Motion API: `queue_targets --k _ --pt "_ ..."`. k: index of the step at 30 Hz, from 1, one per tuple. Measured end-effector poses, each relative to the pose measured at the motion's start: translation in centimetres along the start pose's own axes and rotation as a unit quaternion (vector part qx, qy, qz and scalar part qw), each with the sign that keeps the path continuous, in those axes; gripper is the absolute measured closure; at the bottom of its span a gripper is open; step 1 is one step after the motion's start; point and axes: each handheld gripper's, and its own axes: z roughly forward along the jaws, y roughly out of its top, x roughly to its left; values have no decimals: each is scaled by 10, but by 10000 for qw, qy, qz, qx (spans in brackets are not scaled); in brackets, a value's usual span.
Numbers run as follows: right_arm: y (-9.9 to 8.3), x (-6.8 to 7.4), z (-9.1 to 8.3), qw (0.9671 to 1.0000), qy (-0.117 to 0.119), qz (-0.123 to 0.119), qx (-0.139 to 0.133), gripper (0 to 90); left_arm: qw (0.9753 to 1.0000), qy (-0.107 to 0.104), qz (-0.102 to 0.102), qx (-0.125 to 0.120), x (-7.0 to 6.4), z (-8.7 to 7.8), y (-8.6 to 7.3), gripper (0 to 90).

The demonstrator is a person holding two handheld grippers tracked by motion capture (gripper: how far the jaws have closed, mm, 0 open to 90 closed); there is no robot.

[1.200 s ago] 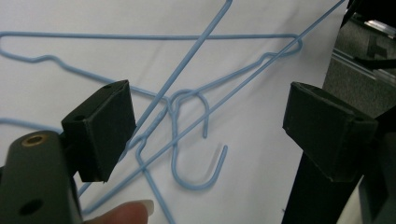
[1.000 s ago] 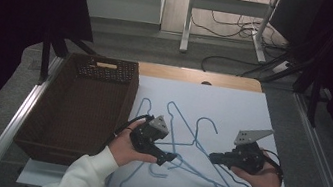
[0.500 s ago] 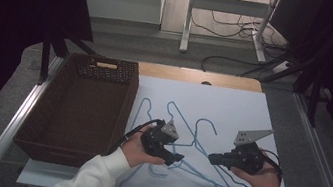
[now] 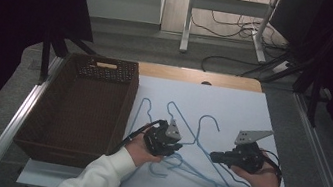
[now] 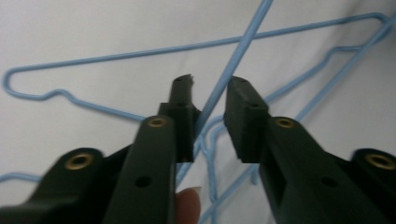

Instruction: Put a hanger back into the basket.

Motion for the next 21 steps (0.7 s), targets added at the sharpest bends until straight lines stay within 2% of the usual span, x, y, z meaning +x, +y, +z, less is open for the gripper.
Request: queue_targets --k 6,9,13,18,21 --pt "1 -2 1 9998 -165 -5 -106 871 9997 160 169 9 -1 2 0 779" --pt "1 -3 -2 9995 -227 19 -222 869 9996 193 205 -82 -2 0 1 794" --pt "-1 -5 -6 9989 -301 32 -354 857 9994 147 286 -132 -4 -6 4 812" --pt "-3 -10 -10 9976 -431 149 -519 805 9979 78 629 -150 -15 -15 8 855" --pt "-4 -11 -11 9967 -467 214 -622 762 9977 -35 646 -177 -19 -20 10 867"
